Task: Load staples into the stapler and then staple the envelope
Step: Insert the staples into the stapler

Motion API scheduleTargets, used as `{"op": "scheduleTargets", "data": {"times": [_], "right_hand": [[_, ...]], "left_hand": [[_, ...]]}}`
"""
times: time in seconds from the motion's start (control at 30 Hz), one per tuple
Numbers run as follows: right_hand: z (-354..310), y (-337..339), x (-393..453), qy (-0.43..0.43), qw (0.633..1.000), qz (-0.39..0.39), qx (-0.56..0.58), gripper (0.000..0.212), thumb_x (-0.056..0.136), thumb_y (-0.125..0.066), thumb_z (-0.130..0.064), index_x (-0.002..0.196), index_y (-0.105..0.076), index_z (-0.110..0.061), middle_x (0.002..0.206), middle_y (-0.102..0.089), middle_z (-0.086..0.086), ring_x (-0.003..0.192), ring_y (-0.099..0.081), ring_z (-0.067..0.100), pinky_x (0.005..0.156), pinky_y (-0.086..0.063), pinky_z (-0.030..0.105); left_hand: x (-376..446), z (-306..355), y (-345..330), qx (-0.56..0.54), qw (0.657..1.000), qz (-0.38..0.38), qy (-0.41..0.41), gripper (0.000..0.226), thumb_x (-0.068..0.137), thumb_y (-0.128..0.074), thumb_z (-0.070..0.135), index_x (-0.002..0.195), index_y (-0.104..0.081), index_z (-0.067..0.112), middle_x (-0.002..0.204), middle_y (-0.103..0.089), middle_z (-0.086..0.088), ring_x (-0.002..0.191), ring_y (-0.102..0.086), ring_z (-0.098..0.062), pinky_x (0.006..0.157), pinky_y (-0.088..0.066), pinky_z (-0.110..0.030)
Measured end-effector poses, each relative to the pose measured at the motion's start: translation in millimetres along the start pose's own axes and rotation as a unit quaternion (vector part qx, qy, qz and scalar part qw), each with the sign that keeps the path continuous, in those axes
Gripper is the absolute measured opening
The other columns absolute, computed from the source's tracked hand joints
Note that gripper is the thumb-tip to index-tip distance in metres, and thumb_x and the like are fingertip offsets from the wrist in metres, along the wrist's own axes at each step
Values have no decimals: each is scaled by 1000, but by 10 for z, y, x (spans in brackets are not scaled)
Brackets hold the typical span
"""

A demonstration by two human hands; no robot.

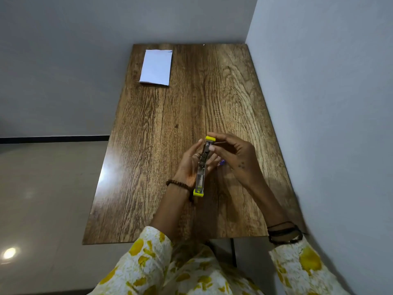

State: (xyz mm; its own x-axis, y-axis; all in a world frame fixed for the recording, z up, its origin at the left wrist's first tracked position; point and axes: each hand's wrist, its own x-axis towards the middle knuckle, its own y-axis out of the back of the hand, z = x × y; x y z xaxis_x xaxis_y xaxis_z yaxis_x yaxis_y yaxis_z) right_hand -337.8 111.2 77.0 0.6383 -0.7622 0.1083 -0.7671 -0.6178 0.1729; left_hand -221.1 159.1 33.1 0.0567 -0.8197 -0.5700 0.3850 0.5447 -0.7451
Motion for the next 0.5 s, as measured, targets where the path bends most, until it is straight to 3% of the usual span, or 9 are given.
{"op": "scheduleTargets", "data": {"times": [0.1,0.17,0.2,0.27,0.3,0.37,0.43,0.5], "right_hand": [[20,-31,-51,49,996,-25,-65,31,81,-66,-5,111,-65,-15,104,-67,0,101,-62,6,89,-48,17],[53,-57,-86,70,991,-42,-102,29,82,-65,-6,110,-66,-12,107,-67,1,105,-61,7,93,-46,17],[63,-72,-109,76,989,-50,-114,29,83,-64,-6,111,-66,-11,109,-67,1,107,-59,6,95,-43,15],[60,-92,-156,79,987,-62,-123,34,85,-60,-3,118,-61,-13,115,-63,-2,112,-53,-3,96,-37,8],[54,-95,-173,73,987,-73,-125,41,85,-58,0,123,-57,-17,120,-60,-3,116,-48,-7,98,-35,6],[42,-77,-188,47,983,-116,-137,58,83,-57,2,132,-45,-27,134,-51,0,127,-40,-2,103,-30,8],[36,-76,-189,8,971,-175,-160,75,81,-63,-4,138,-30,-40,146,-39,3,138,-30,11,112,-27,24],[27,-98,-174,-7,961,-203,-186,88,76,-72,-15,140,-20,-45,150,-31,2,141,-26,16,115,-27,42]], "left_hand": [[63,62,27,27,999,40,-1,16,79,-53,16,84,-55,1,66,-60,-9,47,-61,-14,47,-54,-21],[64,99,3,15,999,51,-11,16,85,-42,3,97,-53,3,68,-64,-13,57,-67,-16,41,-52,-20],[67,113,-12,-6,998,53,-17,26,91,-32,0,111,-49,5,78,-67,-17,78,-70,-18,40,-51,-21],[89,140,-32,-28,998,53,-29,40,95,-24,1,133,-35,7,120,-58,-22,121,-52,-25,55,-57,-25],[93,154,-28,-21,998,57,-27,40,95,-24,2,133,-34,9,129,-53,-20,123,-50,-26,60,-56,-27],[109,170,-9,5,997,70,-11,29,96,-26,4,115,-47,10,111,-61,-17,94,-66,-25,53,-57,-26],[178,171,47,8,995,95,-1,23,96,-30,8,96,-53,4,89,-64,-15,73,-68,-23,50,-56,-27],[200,148,56,0,993,121,-6,24,96,-34,12,100,-53,-1,88,-59,-15,80,-60,-21,58,-58,-30]]}}
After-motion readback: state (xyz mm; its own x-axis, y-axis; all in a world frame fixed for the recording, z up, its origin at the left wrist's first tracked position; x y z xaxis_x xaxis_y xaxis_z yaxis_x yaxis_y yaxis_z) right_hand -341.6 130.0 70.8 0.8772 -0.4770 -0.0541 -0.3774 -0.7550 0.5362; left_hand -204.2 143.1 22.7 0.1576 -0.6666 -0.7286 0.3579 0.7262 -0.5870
